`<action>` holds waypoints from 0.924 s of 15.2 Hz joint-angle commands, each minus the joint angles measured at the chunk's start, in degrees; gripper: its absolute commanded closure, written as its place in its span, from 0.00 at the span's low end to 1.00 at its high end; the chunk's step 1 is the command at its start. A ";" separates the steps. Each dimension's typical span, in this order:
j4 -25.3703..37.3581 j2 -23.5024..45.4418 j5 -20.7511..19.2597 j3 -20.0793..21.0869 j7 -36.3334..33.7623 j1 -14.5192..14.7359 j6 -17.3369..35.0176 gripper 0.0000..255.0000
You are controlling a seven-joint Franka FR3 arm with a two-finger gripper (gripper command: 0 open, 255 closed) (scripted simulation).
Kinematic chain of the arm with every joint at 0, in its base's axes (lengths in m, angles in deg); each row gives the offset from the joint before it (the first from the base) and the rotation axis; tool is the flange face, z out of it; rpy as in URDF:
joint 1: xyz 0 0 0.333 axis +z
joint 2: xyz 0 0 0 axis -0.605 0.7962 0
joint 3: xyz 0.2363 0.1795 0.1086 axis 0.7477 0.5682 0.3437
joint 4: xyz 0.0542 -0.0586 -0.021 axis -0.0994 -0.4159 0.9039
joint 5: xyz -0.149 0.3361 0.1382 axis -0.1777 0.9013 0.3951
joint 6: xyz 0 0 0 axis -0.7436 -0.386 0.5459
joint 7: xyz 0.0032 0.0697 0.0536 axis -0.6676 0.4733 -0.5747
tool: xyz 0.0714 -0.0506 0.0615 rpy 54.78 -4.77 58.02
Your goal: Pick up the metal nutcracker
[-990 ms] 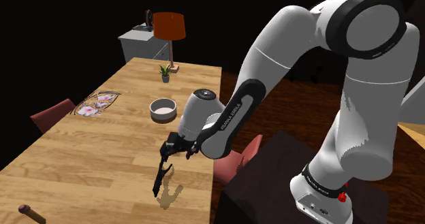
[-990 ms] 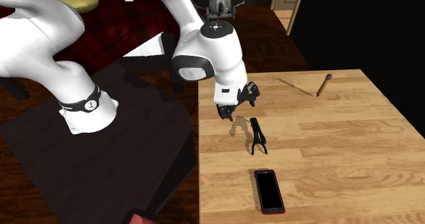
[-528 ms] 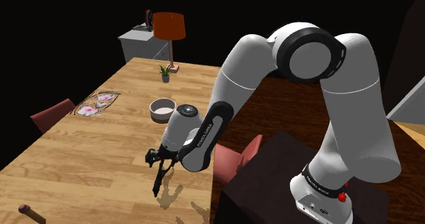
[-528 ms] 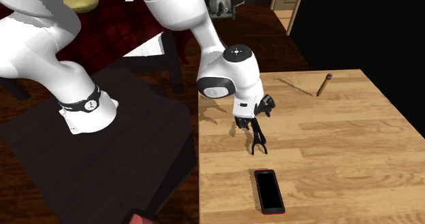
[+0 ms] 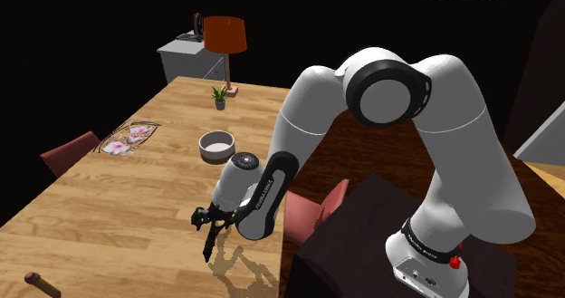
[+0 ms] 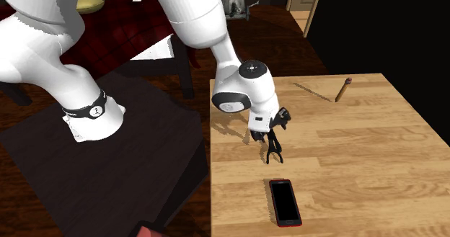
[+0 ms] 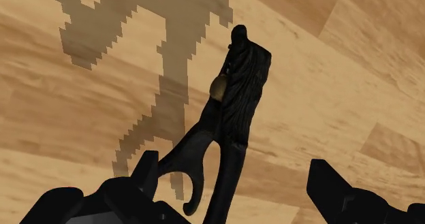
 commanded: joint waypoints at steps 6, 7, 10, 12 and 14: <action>0.44 0.84 -0.07 -0.02 0.11 -0.08 0.41 1.00; 0.44 0.83 -0.07 -0.02 0.11 -0.09 0.41 1.00; 0.46 0.84 -0.07 -0.03 0.10 -0.06 0.40 1.00; 0.01 -0.03 -0.05 0.06 0.08 -0.17 -0.03 1.00; -0.75 -1.66 0.02 0.19 0.01 -0.28 -0.90 1.00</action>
